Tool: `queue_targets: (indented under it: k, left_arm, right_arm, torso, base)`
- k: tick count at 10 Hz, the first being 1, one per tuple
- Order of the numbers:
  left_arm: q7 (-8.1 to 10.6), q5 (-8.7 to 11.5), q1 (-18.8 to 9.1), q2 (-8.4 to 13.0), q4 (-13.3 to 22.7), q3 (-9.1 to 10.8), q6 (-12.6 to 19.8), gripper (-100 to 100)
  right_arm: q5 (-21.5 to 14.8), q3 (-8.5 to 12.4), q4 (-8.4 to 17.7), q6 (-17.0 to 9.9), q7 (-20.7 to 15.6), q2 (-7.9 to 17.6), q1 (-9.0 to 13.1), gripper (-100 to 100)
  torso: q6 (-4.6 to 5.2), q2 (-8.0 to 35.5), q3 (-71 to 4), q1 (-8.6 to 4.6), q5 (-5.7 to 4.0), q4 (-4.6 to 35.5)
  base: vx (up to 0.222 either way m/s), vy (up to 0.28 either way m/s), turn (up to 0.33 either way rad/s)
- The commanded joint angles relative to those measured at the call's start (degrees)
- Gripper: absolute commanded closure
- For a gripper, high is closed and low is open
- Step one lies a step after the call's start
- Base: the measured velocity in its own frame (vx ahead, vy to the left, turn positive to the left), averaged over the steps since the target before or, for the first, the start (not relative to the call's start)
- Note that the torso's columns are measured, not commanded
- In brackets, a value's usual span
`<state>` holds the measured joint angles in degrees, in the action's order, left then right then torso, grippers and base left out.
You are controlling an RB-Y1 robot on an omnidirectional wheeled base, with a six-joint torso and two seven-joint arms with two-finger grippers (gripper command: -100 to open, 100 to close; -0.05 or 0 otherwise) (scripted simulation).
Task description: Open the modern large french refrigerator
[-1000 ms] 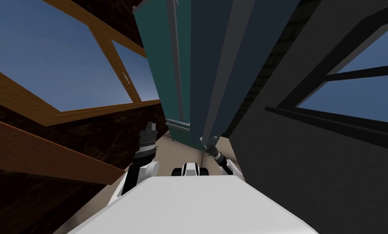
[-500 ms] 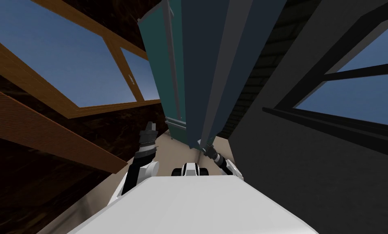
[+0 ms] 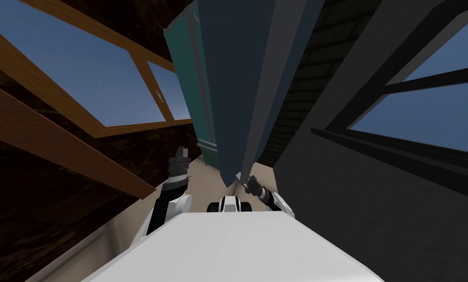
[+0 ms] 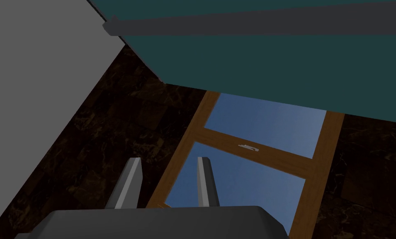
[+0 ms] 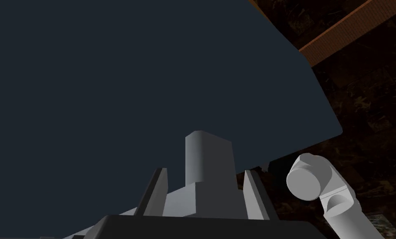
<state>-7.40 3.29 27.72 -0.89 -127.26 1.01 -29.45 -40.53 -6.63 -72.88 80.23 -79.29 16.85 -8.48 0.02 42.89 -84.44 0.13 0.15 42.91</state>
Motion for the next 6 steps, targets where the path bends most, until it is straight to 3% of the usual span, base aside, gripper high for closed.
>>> queue_targets:
  k: [1, 4, 6]
  left_arm:
    - [0.0, 0.0, 0.0, 0.0, 0.0, -0.01, 0.0, 0]
    - [0.0, 0.0, 0.0, 0.0, 0.0, -0.03, 0.0, 0]
    - [0.0, 0.0, 0.0, 0.0, 0.0, -0.03, 0.0, 0]
  right_arm:
    - [0.6, 0.7, -1.5, -1.9, 3.0, 1.2, 2.1, -100]
    - [1.2, 1.3, -2.9, -3.9, 6.0, 2.5, 4.1, -100]
    - [1.6, 1.8, -3.9, -5.2, 8.0, 3.3, 5.5, -100]
  torso:
    - [-0.04, -0.2, 0.0, 0.44, 0.04, -0.3]
    - [-0.3, -0.4, -0.2, 0.7, 0.17, -0.3]
    - [-0.08, 0.0, 0.0, 0.16, 0.13, 0.1]
  base:
    - [-0.059, 0.025, -0.02]
    - [-0.067, 0.05, -0.007]
    - [-0.052, 0.036, 0.0]
